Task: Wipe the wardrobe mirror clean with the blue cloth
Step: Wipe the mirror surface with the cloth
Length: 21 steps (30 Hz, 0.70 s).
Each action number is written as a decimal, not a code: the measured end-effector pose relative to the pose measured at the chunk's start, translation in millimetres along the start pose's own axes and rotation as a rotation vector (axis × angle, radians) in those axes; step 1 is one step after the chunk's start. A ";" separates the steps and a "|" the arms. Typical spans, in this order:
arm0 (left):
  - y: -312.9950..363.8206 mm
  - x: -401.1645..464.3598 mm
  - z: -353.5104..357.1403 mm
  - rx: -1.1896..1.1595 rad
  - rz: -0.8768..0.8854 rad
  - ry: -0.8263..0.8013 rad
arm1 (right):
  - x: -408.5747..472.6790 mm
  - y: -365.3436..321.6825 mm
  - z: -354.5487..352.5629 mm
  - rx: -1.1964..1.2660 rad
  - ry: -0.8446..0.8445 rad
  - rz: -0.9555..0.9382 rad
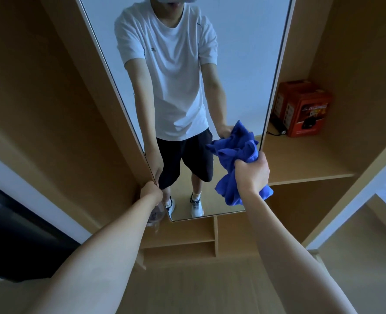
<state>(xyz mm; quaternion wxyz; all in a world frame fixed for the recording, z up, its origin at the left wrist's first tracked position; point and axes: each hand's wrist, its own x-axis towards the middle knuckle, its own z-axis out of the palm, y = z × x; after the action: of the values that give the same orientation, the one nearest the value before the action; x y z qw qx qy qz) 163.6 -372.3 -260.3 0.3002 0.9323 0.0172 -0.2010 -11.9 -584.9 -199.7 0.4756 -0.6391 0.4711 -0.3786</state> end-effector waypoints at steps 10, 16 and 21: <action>2.2 -9.2 -5.6 0.052 0.027 0.035 | -5.5 38.8 0.4 -0.192 -0.218 0.214; 3.9 -13.4 -7.4 0.106 0.085 0.047 | -10.1 -21.8 -5.3 0.053 -0.100 0.066; 7.0 -20.0 -7.1 0.140 0.074 0.062 | 0.6 -58.5 -10.2 0.167 -0.007 -0.063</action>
<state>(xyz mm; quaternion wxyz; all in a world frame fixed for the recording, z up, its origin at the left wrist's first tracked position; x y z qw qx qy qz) 148.9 -372.3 -243.5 0.2407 0.9568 -0.0220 -0.1614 -7.1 -581.9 -140.6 0.5169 -0.6131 0.4158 -0.4290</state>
